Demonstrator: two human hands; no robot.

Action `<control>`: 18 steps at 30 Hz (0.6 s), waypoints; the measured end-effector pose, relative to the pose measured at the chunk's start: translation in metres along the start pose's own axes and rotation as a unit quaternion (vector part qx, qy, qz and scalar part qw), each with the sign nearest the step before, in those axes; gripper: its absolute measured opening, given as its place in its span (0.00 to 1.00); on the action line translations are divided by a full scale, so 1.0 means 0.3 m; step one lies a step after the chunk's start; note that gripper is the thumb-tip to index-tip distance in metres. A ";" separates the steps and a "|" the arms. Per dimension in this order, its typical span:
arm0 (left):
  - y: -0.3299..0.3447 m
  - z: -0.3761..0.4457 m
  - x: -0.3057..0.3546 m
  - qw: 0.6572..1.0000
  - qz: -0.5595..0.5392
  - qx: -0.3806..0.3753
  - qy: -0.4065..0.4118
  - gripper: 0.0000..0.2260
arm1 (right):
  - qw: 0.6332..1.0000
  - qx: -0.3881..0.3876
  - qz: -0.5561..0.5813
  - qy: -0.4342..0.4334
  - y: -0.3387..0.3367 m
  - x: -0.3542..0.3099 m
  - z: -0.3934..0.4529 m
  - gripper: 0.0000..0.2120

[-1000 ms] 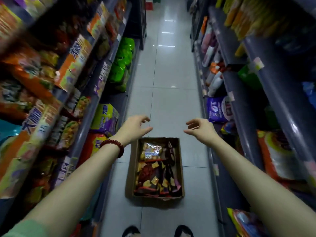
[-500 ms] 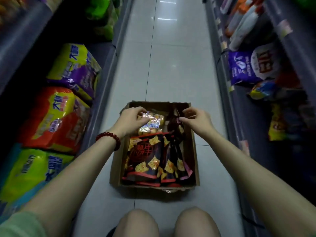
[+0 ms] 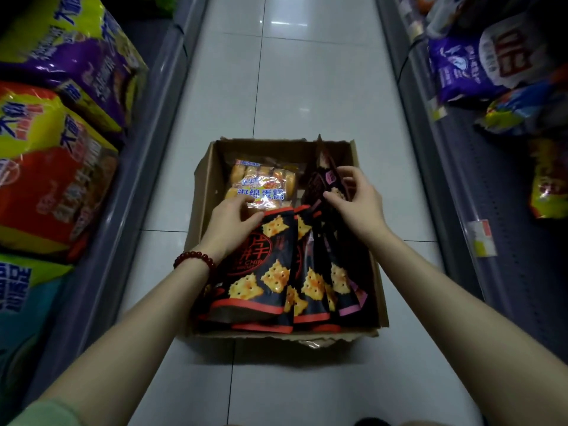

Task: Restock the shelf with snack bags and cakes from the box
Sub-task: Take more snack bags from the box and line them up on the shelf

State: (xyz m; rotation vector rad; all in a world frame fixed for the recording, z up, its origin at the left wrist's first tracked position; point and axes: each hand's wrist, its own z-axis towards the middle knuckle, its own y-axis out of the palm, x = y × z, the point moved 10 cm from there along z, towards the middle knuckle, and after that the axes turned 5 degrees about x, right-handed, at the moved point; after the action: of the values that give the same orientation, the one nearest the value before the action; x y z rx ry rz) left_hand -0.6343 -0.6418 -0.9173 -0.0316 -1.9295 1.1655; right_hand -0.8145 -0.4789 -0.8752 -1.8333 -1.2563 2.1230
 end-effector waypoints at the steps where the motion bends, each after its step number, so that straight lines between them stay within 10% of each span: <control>1: 0.003 -0.012 -0.008 1.000 -0.005 0.004 -0.002 0.20 | 1.000 0.007 0.012 0.008 0.001 0.013 -0.011 0.24; 18: 0.023 -0.099 -0.096 0.999 0.016 0.031 -0.017 0.22 | 0.992 0.021 0.078 0.101 0.066 0.165 0.010 0.19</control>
State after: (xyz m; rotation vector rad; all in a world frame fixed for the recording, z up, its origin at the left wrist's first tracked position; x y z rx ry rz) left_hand -0.5987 -0.6289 -0.9353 -0.0093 -1.9282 1.2543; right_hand -0.8227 -0.4671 -0.9268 -2.1298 -1.0483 1.9554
